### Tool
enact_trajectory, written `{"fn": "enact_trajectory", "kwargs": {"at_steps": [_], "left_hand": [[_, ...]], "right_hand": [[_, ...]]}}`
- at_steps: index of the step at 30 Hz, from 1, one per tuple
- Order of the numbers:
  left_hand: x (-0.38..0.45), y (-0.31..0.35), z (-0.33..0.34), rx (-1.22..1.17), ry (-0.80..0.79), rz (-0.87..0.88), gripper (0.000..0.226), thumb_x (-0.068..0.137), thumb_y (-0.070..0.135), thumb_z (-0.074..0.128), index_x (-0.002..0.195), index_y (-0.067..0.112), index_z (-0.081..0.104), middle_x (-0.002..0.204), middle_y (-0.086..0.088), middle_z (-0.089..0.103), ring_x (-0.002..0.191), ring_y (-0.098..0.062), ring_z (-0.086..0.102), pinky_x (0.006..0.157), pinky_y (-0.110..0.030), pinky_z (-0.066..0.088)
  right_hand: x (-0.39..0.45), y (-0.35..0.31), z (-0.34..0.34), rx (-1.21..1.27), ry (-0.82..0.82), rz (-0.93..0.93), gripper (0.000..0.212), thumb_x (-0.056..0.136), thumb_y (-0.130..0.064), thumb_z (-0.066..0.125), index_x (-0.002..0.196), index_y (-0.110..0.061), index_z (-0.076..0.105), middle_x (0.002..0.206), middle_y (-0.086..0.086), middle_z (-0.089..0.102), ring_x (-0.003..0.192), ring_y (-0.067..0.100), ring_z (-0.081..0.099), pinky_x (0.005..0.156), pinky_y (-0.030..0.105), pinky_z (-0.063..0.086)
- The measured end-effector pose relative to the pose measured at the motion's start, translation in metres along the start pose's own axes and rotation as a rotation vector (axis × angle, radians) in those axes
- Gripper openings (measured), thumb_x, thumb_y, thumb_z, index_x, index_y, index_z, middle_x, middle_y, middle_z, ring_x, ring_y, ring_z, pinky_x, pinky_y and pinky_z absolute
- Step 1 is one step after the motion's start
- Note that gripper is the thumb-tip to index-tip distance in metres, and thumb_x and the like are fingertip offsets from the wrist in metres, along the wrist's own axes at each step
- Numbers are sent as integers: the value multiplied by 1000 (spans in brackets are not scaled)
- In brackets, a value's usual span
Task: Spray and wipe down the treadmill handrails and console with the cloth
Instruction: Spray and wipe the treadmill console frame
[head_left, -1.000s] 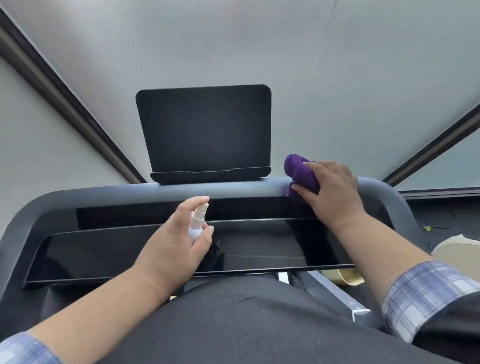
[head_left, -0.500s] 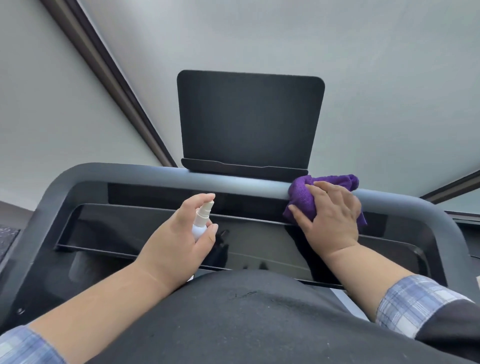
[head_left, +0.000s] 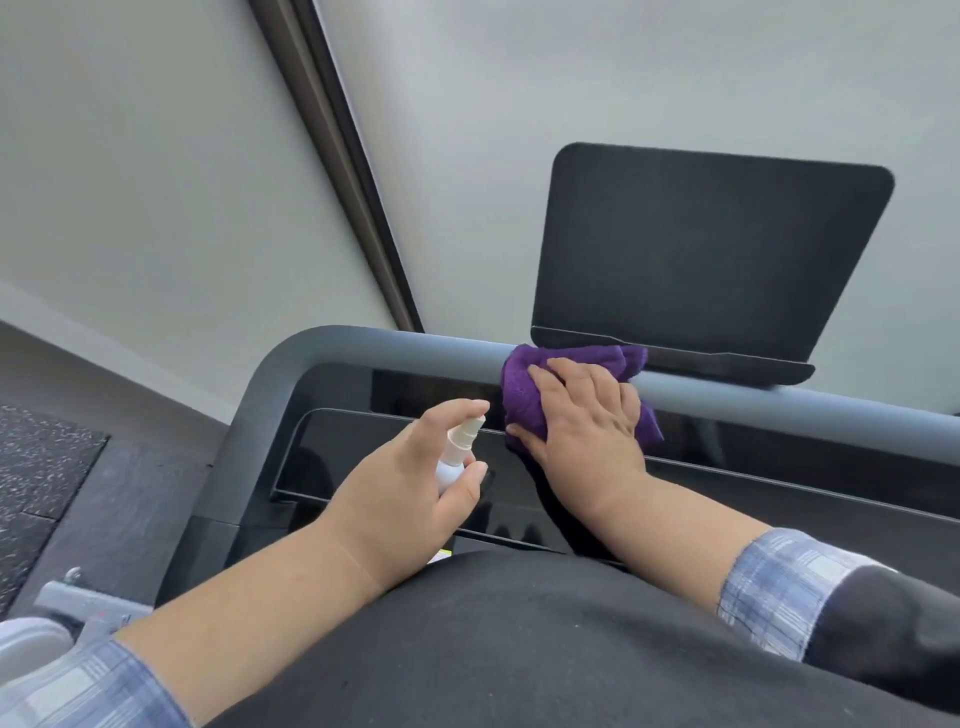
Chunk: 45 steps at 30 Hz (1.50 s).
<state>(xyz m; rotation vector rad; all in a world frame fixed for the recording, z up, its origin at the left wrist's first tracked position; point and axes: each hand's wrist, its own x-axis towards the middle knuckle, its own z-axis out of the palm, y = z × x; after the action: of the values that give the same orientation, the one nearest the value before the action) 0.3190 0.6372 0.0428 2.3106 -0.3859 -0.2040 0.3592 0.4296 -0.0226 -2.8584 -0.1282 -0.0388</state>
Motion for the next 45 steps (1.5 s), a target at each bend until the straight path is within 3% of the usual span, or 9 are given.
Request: {"fn": "enact_trajectory", "kwargs": {"at_steps": [6, 10, 13, 17, 21, 28, 32, 37, 45], "left_hand": [[-26, -39, -34, -1, 34, -1, 54, 87, 30, 59, 131, 51, 34, 94, 21, 58, 81, -4, 58, 75, -22, 48], [-32, -54, -46, 0, 52, 16, 56, 86, 26, 61, 129, 51, 35, 90, 19, 59, 78, -5, 58, 74, -18, 47], [-26, -54, -46, -26, 19, 51, 53, 87, 30, 59, 130, 49, 35, 90, 18, 59, 78, -8, 59, 74, -25, 49], [-6, -41, -32, -73, -65, 127, 49, 86, 37, 55, 131, 47, 36, 89, 16, 59, 78, -11, 59, 75, -31, 51], [19, -22, -12, -66, -164, 195, 52, 87, 32, 60, 129, 51, 37, 90, 20, 59, 80, -6, 59, 77, -27, 50], [58, 39, 40, -41, -324, 312, 50, 81, 49, 54, 126, 62, 35, 96, 28, 59, 83, -4, 61, 77, -28, 51], [71, 69, 74, -18, -389, 347, 52, 82, 47, 56, 128, 62, 35, 98, 30, 58, 80, -4, 60, 74, -29, 52], [82, 93, 111, 18, -359, 316, 58, 86, 40, 61, 122, 71, 28, 105, 33, 56, 85, 2, 59, 67, -14, 41], [94, 133, 152, 93, -297, 186, 53, 89, 40, 57, 126, 63, 27, 95, 25, 59, 81, 2, 57, 63, -16, 39]], "right_hand": [[52, -97, 36, 19, -124, -162, 72, 93, -63, 44, 154, -30, 22, 159, -3, 17, 141, 22, 2, 112, 52, -3], [81, -149, 51, 10, -185, -257, 73, 91, -67, 47, 151, -35, 23, 162, -3, 14, 146, 27, -1, 114, 57, -3], [84, -150, 52, -28, -174, -301, 72, 91, -66, 48, 151, -37, 23, 160, -1, 18, 146, 30, 4, 115, 57, 2], [66, -111, 41, -106, -156, -322, 74, 87, -56, 59, 145, -33, 19, 153, -2, 17, 138, 25, 5, 115, 54, 8], [34, -56, 21, -40, -184, -180, 74, 87, -49, 50, 149, -32, 14, 157, -5, 8, 140, 18, -5, 117, 51, 2], [-17, 33, -15, 47, -80, -30, 68, 84, -52, 33, 148, -30, 39, 155, -4, 34, 142, 19, 15, 119, 48, 11], [-47, 98, -35, 72, 33, 81, 62, 87, -56, 53, 141, -26, 53, 147, -3, 48, 138, 22, 32, 117, 50, 24], [-82, 177, -57, 27, 180, 256, 63, 84, -61, 60, 135, -23, 59, 140, 0, 56, 133, 26, 44, 117, 42, 22], [-127, 281, -97, 90, 285, 529, 51, 88, -58, 59, 131, -29, 59, 133, -5, 56, 127, 20, 36, 111, 39, 21]]}}
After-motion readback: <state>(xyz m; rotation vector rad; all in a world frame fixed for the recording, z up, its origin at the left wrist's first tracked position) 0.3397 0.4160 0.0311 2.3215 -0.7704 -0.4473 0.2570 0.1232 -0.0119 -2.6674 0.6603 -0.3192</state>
